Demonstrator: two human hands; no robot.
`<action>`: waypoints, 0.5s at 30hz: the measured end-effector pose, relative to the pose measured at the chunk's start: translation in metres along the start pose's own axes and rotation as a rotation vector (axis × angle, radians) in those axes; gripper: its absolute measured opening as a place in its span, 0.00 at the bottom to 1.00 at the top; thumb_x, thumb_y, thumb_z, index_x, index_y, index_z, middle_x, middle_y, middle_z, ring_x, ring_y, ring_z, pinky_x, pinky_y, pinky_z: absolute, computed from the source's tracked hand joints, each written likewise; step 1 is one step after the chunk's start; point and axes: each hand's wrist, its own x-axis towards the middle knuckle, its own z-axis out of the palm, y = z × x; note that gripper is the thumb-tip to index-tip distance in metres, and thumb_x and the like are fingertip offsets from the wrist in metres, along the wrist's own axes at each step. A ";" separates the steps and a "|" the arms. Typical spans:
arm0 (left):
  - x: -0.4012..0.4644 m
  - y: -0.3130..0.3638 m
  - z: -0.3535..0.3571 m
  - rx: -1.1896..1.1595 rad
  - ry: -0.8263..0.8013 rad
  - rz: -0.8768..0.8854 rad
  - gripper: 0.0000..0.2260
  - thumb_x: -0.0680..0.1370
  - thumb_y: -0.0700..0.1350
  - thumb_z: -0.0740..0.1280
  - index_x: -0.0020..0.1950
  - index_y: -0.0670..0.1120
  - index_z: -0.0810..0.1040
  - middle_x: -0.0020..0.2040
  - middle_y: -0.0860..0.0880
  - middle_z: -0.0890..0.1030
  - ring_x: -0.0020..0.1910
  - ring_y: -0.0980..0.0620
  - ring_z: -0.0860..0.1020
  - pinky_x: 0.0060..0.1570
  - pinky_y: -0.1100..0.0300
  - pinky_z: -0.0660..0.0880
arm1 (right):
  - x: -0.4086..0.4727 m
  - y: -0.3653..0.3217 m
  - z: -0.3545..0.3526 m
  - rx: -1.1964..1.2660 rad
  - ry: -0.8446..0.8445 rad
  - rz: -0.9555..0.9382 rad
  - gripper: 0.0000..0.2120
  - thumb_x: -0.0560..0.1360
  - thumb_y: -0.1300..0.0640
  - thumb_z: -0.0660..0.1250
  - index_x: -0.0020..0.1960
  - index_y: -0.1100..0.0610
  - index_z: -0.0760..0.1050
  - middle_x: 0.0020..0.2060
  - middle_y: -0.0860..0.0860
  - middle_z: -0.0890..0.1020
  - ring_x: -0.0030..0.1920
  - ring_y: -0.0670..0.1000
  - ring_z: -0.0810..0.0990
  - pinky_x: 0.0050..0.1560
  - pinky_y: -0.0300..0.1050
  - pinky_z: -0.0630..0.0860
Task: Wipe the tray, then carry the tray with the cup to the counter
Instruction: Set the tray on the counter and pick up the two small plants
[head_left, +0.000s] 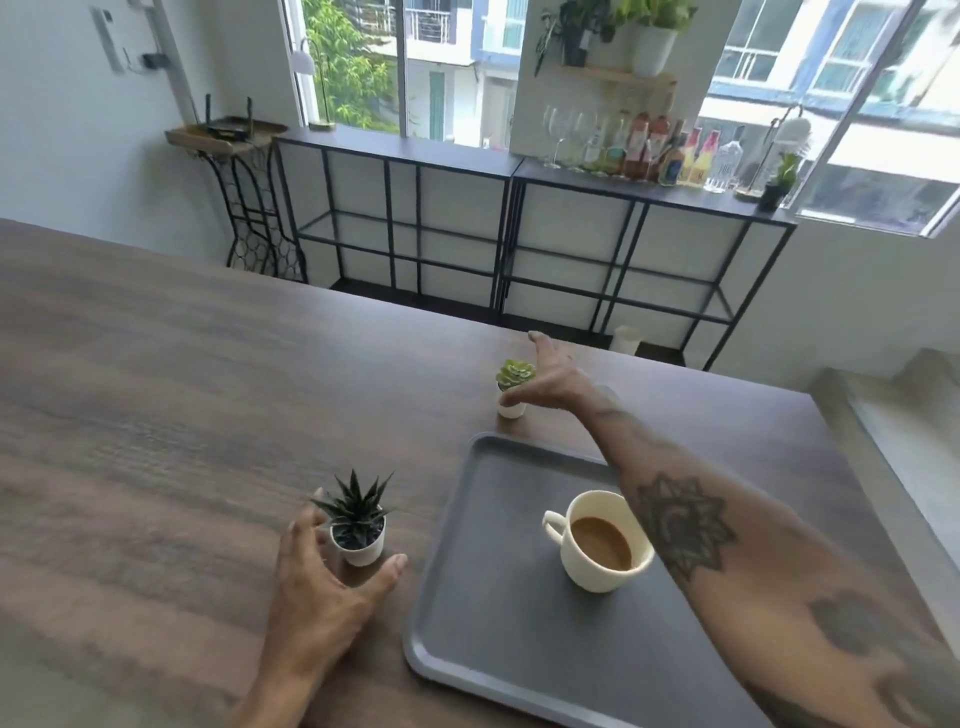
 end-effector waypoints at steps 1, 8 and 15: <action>0.001 -0.001 0.002 0.006 0.012 0.010 0.44 0.55 0.65 0.79 0.68 0.59 0.66 0.56 0.54 0.73 0.53 0.50 0.79 0.55 0.47 0.79 | 0.009 0.001 0.007 0.004 -0.007 0.013 0.52 0.64 0.50 0.78 0.78 0.52 0.52 0.73 0.59 0.62 0.72 0.59 0.64 0.71 0.49 0.63; 0.003 -0.006 0.007 0.043 0.022 0.029 0.33 0.61 0.53 0.83 0.62 0.46 0.77 0.56 0.47 0.80 0.53 0.43 0.80 0.57 0.44 0.77 | 0.033 0.012 0.042 -0.068 0.037 0.019 0.33 0.68 0.55 0.72 0.71 0.55 0.63 0.64 0.60 0.71 0.63 0.60 0.73 0.65 0.46 0.70; 0.016 0.013 -0.001 0.008 -0.025 0.041 0.23 0.64 0.54 0.81 0.55 0.52 0.80 0.49 0.52 0.83 0.47 0.50 0.82 0.48 0.55 0.78 | 0.030 0.007 0.039 -0.007 0.090 -0.021 0.27 0.69 0.56 0.71 0.66 0.56 0.68 0.60 0.60 0.75 0.60 0.60 0.75 0.61 0.47 0.72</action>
